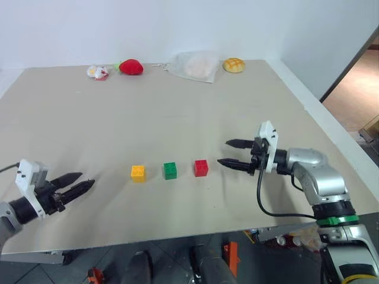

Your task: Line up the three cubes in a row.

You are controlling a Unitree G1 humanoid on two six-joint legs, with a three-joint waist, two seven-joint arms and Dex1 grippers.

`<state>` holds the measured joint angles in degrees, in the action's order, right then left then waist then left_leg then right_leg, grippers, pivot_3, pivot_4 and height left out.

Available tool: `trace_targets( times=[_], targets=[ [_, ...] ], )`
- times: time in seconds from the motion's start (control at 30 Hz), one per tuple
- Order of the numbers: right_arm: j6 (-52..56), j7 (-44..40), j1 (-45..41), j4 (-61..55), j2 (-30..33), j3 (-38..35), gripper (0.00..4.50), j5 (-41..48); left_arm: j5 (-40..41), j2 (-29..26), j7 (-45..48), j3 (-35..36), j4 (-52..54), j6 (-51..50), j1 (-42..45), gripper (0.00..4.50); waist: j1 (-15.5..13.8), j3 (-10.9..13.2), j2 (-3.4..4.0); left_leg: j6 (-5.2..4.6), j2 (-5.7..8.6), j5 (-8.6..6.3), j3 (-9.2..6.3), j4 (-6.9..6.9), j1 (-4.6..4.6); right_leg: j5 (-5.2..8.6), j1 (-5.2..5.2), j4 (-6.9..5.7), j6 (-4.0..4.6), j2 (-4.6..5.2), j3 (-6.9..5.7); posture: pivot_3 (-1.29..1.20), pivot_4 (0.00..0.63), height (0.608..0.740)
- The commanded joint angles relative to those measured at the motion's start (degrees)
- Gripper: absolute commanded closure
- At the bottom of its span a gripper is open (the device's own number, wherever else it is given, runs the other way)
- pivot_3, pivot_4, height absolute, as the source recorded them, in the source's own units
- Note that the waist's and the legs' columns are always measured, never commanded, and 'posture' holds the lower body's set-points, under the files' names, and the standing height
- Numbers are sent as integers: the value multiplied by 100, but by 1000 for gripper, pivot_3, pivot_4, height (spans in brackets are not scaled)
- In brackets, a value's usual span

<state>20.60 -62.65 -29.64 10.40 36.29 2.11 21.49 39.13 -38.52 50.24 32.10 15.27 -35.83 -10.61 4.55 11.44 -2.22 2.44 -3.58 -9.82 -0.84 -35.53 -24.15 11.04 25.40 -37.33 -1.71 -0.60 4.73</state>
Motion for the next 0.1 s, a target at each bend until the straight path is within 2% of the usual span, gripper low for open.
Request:
trace_targets(
  times=[0.03,0.1],
  targets=[
    [-87,154,-80,-89,-34,-237,413,30,315,78,-334,284,488,-129,-114,1525,-1,0,0,0,0,0,-1,0,0,-1,3,0,0,-4,1,0,150,740],
    [-73,220,-96,-62,-51,-245,413,28,385,73,-416,315,472,-126,-112,1525,-1,0,-1,-1,0,1,-7,-2,7,-3,-2,-2,2,-7,-2,0,150,740]
  ],
)
